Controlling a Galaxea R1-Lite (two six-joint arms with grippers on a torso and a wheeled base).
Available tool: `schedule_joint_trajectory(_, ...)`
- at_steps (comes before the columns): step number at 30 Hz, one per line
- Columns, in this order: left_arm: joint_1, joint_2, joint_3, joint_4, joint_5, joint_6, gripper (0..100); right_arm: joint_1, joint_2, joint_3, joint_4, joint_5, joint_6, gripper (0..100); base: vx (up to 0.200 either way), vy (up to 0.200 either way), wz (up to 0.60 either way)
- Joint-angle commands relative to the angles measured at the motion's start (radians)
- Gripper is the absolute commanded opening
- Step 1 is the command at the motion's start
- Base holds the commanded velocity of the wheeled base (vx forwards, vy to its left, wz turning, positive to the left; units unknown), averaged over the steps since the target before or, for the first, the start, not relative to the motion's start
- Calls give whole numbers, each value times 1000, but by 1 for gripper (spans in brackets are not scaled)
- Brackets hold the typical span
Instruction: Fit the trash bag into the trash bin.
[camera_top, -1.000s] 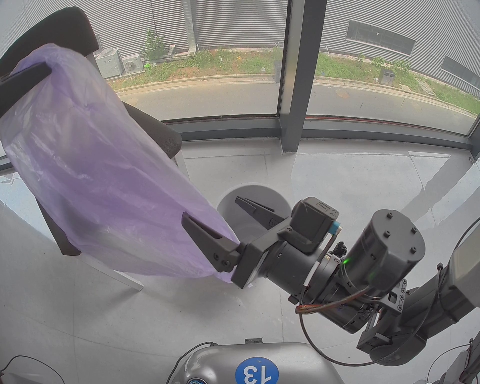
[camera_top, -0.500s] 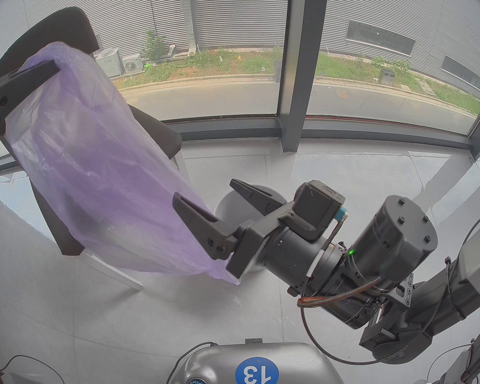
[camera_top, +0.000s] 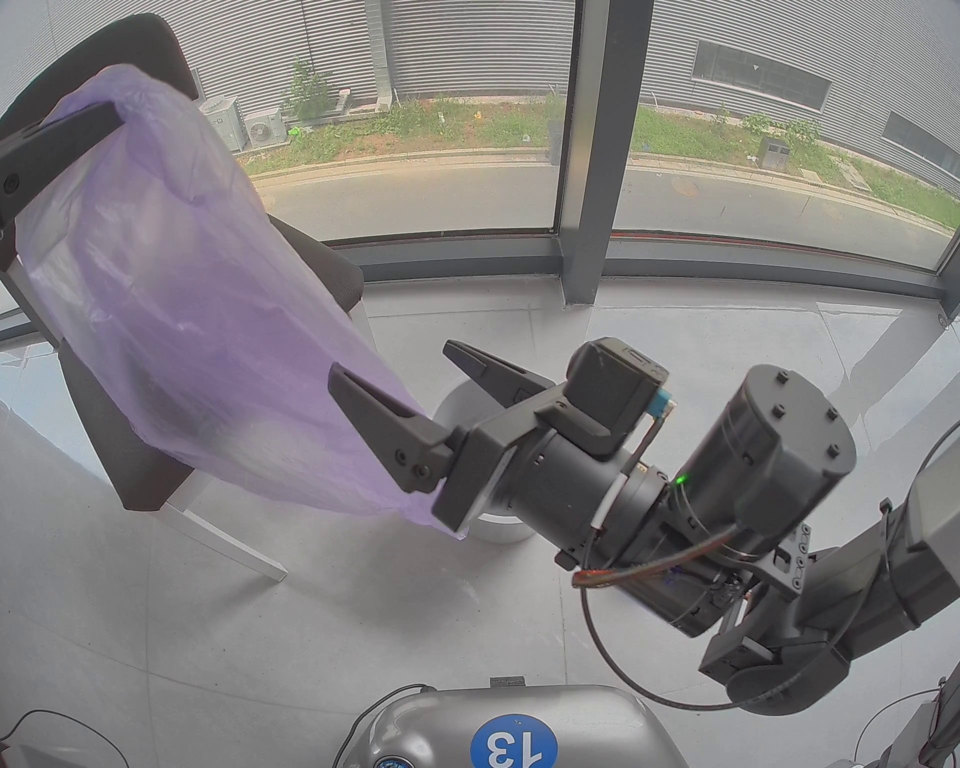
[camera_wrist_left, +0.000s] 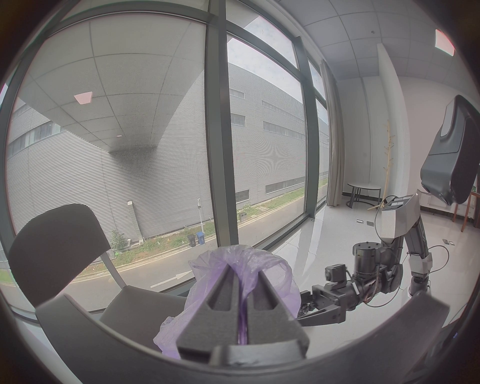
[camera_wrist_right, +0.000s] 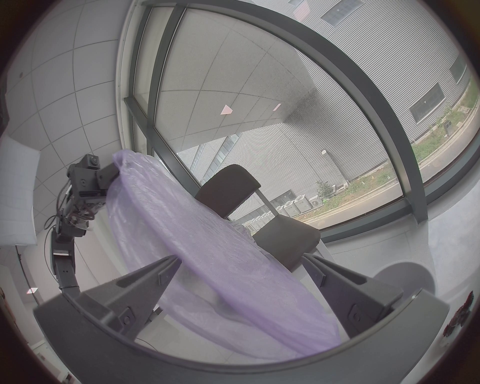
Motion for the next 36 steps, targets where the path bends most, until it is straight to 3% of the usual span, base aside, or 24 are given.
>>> schedule_joint_trajectory(1, -12, -8, 1, -1, 0, 2, 0, -34, 73, -57, 8, 4, 4, 100, 0, 0, 0)
schedule_joint_trajectory(21, -9, -36, 36, -2, -17, 0, 0, -117, 130, -103, 5, 33, 38, 100, 0, 0, 0)
schedule_joint_trajectory(31, -6, -34, 36, -28, -17, 0, 0, -90, 192, -105, 3, 45, 41, 100, 0, 0, 0)
schedule_joint_trajectory(36, -8, -38, 32, -30, -17, -1, 0, -85, 246, -108, 2, 48, 84, 100, 0, 0, 0)
